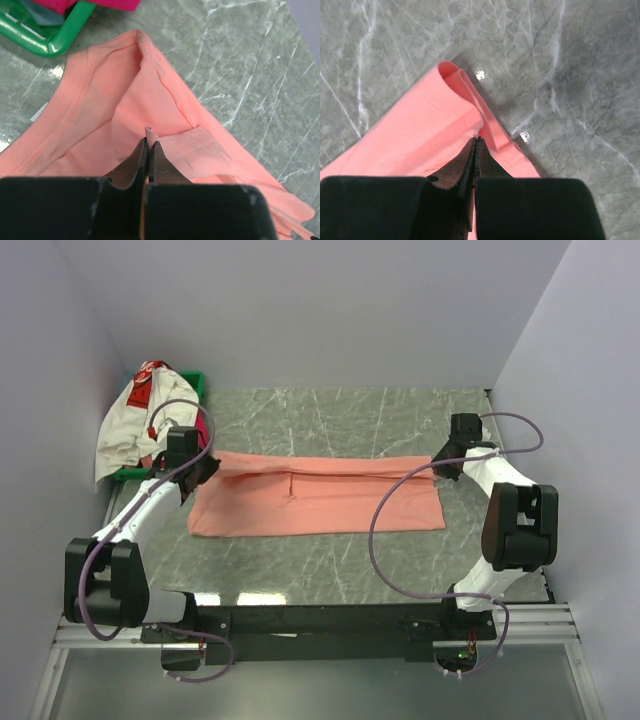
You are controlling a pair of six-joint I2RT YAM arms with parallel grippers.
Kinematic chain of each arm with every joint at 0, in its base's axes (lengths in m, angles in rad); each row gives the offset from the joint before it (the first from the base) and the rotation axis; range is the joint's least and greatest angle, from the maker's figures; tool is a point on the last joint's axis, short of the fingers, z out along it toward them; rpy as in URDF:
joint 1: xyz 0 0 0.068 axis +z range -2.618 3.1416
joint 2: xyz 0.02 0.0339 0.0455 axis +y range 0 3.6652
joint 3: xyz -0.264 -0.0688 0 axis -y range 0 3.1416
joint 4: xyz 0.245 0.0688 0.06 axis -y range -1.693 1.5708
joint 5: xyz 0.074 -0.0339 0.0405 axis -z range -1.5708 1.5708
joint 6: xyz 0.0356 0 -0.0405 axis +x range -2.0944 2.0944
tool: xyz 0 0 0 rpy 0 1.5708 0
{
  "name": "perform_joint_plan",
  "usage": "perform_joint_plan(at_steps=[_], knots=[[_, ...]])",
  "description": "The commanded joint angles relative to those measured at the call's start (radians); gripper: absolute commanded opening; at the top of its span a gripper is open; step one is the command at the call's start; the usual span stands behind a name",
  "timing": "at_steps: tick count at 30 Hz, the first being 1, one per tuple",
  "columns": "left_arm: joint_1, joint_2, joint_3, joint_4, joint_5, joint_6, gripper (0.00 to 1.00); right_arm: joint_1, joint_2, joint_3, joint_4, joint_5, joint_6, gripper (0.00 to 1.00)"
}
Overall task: Fold and stack the t-shirts
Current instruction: Fold the tshirt
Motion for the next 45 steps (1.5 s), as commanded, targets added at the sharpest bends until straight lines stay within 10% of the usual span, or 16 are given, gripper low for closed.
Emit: perform_joint_plan(at_steps=[1,13,21,45], knots=[[0.001,-0.052,-0.023,0.004,-0.002,-0.018,0.00,-0.007,-0.065,-0.011,0.029,0.039,-0.001,0.00],[0.001,-0.101,-0.092,0.015,-0.004,-0.026,0.00,-0.007,-0.103,-0.080,0.062,0.016,0.001,0.00],[0.001,-0.202,-0.208,0.087,0.064,-0.030,0.13,-0.007,-0.175,-0.137,0.073,-0.008,0.010,0.39],[0.001,-0.262,-0.307,0.101,0.079,-0.034,0.11,0.178,-0.077,-0.063,0.027,0.113,0.059,0.41]])
